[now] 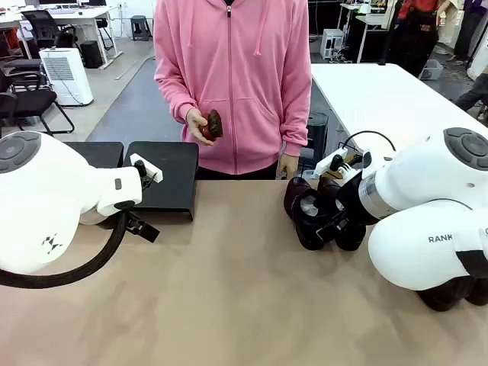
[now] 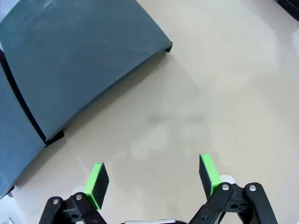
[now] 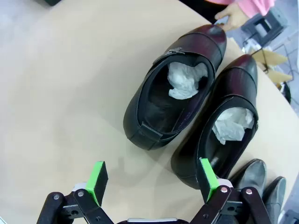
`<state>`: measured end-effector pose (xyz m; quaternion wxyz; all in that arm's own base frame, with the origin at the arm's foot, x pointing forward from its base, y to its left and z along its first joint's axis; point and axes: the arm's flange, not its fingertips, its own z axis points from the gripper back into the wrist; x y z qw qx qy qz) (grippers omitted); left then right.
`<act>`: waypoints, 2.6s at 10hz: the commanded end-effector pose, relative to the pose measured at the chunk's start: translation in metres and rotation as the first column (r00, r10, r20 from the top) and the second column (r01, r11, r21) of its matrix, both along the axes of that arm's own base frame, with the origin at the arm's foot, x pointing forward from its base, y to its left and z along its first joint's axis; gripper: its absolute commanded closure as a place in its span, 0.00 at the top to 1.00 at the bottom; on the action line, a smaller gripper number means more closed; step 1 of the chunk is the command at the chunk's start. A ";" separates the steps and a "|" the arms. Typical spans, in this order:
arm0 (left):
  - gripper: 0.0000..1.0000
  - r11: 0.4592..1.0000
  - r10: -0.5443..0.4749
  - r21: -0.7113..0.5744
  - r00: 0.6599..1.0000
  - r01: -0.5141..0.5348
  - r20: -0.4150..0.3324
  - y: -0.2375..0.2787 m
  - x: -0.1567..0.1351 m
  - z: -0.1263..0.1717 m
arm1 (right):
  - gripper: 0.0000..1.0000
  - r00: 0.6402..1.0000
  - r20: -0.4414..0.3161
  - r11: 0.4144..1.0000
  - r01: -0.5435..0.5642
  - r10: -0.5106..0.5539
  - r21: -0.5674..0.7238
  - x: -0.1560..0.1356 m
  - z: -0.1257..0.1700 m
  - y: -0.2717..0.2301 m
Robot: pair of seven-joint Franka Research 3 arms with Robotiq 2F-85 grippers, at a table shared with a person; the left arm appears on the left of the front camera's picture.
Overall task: Organize the shoes by placing them on the stand.
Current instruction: Pick up one Shoe and place it in the middle of the table.
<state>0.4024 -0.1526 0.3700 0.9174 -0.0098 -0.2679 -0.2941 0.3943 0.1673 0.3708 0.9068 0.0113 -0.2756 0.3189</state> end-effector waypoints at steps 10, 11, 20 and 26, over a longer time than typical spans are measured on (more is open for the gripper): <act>1.00 1.000 0.000 0.000 1.000 0.000 0.001 0.000 0.000 0.000 | 1.00 1.000 0.000 1.000 0.000 0.000 0.000 0.000 0.000 0.000; 1.00 1.000 0.000 0.000 1.000 0.000 0.001 0.000 0.000 0.000 | 1.00 1.000 0.000 1.000 0.000 0.000 0.000 0.000 0.000 0.000; 1.00 1.000 0.000 0.000 1.000 0.000 0.001 0.000 0.000 0.000 | 1.00 1.000 0.000 1.000 0.000 0.000 0.000 0.000 0.000 0.000; 1.00 1.000 0.000 0.000 1.000 0.000 0.001 0.000 0.000 0.000 | 1.00 1.000 0.000 1.000 0.000 0.000 0.000 0.000 0.000 0.000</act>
